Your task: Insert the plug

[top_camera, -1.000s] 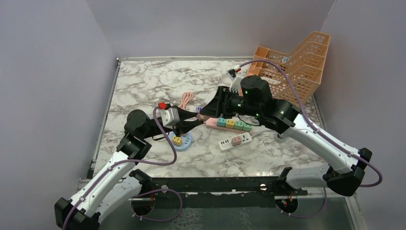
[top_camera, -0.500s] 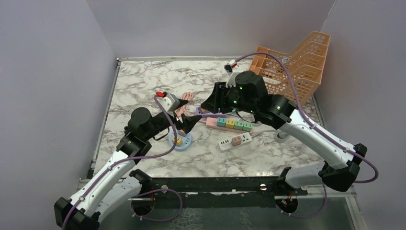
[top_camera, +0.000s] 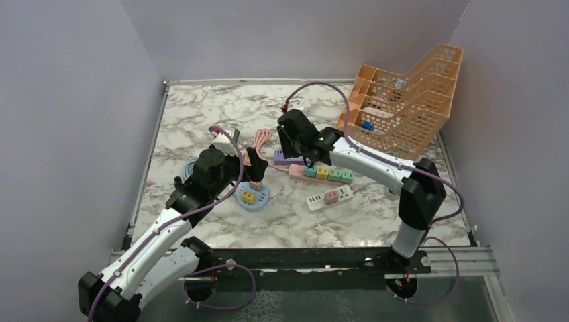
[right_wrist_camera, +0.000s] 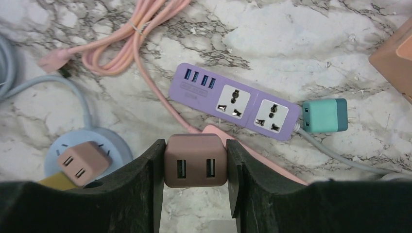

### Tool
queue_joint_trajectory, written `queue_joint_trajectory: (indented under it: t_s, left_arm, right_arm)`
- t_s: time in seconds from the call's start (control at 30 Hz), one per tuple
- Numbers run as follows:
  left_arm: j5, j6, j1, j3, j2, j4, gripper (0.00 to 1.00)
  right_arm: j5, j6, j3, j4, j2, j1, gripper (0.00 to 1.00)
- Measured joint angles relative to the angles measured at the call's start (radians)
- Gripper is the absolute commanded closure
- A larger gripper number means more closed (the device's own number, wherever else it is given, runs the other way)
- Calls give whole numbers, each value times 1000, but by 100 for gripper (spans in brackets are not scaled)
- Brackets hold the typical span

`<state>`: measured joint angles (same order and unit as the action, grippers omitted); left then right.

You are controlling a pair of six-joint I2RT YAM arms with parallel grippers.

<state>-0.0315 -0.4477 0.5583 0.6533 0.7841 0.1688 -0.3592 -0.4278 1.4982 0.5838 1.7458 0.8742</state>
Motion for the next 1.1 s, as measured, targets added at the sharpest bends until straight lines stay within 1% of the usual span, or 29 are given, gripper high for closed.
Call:
queue_joint_trajectory:
  t_s: [0.23, 0.47, 0.67, 1.1]
  left_arm:
    - [-66, 17, 0, 0, 15, 61, 1]
    - [-75, 40, -1, 0, 23, 69, 1]
    - [-75, 50, -1, 0, 44, 69, 1]
    - [-76, 50, -1, 1, 50, 68, 1]
  right_arm:
    - [-6, 31, -38, -91, 79, -63, 89]
    - [-10, 70, -109, -196, 104, -98, 90]
    - [-3, 61, -114, -220, 145, -97, 91]
    - [3, 12, -125, -233, 145, -97, 91]
